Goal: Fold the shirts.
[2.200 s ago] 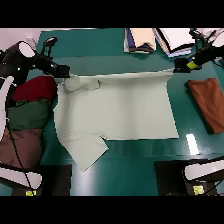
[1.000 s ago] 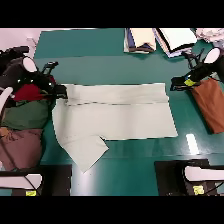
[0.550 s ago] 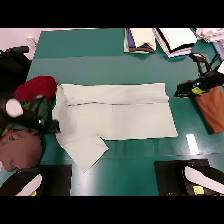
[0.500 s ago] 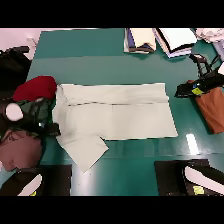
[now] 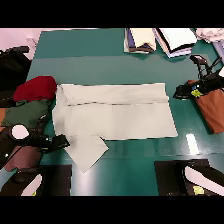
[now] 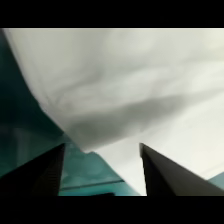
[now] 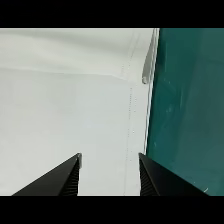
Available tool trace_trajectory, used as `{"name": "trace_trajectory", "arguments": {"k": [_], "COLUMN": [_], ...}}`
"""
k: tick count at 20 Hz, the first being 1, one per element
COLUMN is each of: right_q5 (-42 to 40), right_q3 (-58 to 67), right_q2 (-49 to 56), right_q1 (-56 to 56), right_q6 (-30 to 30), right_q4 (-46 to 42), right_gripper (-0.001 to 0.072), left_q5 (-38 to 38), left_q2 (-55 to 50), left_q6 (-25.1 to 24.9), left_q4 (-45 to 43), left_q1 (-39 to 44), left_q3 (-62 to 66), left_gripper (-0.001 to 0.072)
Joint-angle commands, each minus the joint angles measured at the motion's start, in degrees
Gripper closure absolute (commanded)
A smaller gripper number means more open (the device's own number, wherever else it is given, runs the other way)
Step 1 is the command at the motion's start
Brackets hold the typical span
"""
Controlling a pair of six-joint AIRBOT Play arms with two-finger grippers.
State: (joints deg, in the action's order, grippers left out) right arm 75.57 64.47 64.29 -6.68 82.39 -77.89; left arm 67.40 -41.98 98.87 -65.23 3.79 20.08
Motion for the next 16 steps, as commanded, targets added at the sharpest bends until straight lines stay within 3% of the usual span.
{"name": "trace_trajectory", "arguments": {"k": [1, 2, 5, 11, 13, 16], "right_q5": [0.2, 0.5, 3.1, 6.6, 6.0, 3.2], "right_q3": [0.0, 0.0, -0.1, -16.2, -23.8, -31.7], "right_q2": [-0.1, -0.1, -0.1, -5.5, -6.2, -6.2], "right_q1": [0.0, 0.0, -0.5, -14.5, -21.8, -27.1], "right_q6": [0.0, 0.0, -1.0, -4.0, -4.1, -7.8], "right_q4": [0.4, 0.3, 0.3, 0.2, 0.5, 7.8], "right_gripper": [0.0294, 0.0294, 0.0294, 0.029, 0.0178, 0.0193], "left_q5": [-3.7, -3.3, -2.3, 2.8, 2.7, 2.0], "left_q2": [0.1, 0.1, 0.2, 2.3, 2.3, 2.3], "left_q6": [-2.1, -2.3, -7.9, -9.3, -9.3, -9.3], "left_q4": [5.8, 6.4, 9.9, 6.6, 6.7, 6.6], "left_q1": [0.0, 0.0, 0.0, 0.0, 0.0, 0.0], "left_q3": [-1.8, -1.8, -1.6, 4.1, 5.1, 5.1], "left_gripper": [0.0175, 0.0258, 0.0676, 0.068, 0.0679, 0.068]}}
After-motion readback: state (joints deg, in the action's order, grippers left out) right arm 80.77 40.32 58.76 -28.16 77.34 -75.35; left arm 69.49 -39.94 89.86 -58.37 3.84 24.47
